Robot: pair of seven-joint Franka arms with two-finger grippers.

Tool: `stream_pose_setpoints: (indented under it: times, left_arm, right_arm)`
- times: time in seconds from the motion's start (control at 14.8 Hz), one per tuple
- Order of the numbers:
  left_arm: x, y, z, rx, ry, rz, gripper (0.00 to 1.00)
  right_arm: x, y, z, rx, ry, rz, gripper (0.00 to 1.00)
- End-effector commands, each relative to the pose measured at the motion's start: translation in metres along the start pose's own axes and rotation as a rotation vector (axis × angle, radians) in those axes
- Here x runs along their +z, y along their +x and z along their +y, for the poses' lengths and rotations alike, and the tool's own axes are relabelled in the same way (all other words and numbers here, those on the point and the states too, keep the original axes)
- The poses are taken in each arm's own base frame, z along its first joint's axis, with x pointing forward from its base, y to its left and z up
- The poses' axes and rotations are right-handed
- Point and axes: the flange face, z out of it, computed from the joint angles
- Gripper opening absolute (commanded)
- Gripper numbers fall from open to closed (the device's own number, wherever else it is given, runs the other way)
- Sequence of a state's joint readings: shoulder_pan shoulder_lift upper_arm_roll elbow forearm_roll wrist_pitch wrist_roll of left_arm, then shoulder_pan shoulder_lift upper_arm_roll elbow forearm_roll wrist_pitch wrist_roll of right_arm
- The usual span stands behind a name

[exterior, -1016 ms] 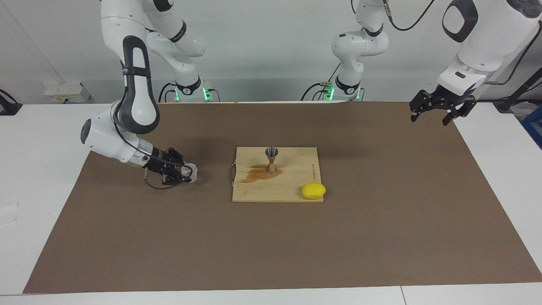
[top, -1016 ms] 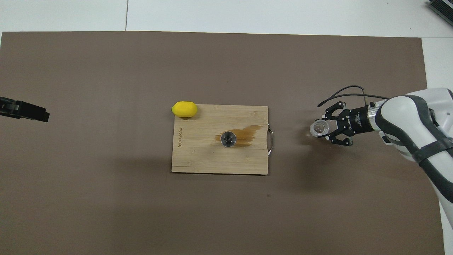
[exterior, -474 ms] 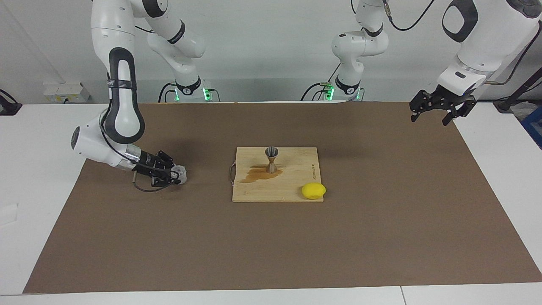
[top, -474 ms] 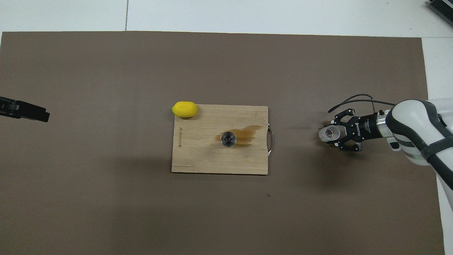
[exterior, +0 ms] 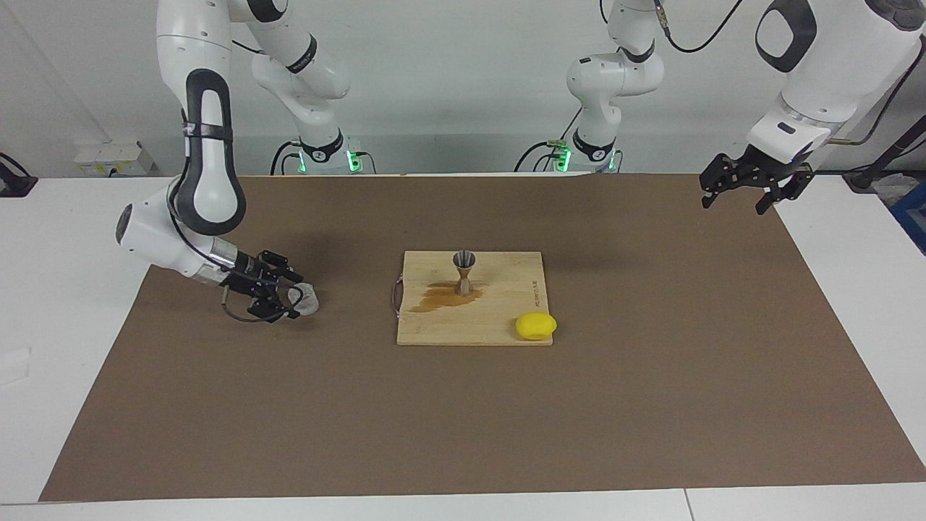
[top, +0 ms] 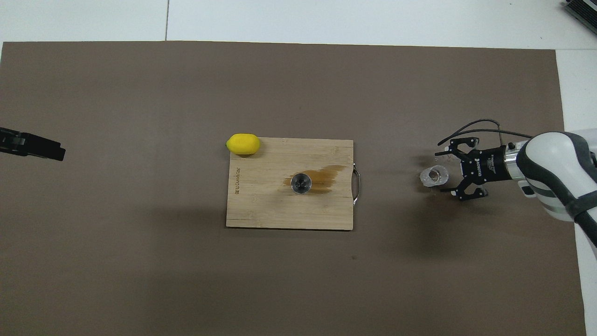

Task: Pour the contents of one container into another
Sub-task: 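Lower the glass cup onto the table and open the right gripper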

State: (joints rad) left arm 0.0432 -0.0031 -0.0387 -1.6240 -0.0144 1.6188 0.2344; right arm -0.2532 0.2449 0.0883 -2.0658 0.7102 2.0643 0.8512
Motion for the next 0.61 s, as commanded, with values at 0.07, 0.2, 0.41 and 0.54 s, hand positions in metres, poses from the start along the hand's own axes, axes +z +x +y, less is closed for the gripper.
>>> stream_pose_setpoints:
  times: [0.07, 0.2, 0.41, 0.54]
  left_arm:
    - [-0.002, -0.007, 0.004, -0.007, 0.015, -0.003, 1.00]
    - [-0.002, -0.007, 0.004, -0.007, 0.015, -0.004, 1.00]
    - [-0.002, -0.007, 0.004, -0.007, 0.015, -0.004, 1.00]
    - [-0.002, -0.007, 0.003, -0.008, 0.015, -0.004, 1.00]
  right_arm:
    - [-0.022, -0.038, 0.003, -0.146, -0.030, 0.101, 0.99]
    - [-0.032, -0.058, -0.001, -0.232, -0.059, 0.174, 0.99]
    - [-0.060, -0.092, -0.011, -0.388, -0.097, 0.323, 0.99]
    - [-0.073, -0.118, -0.010, -0.565, -0.143, 0.406, 0.99]
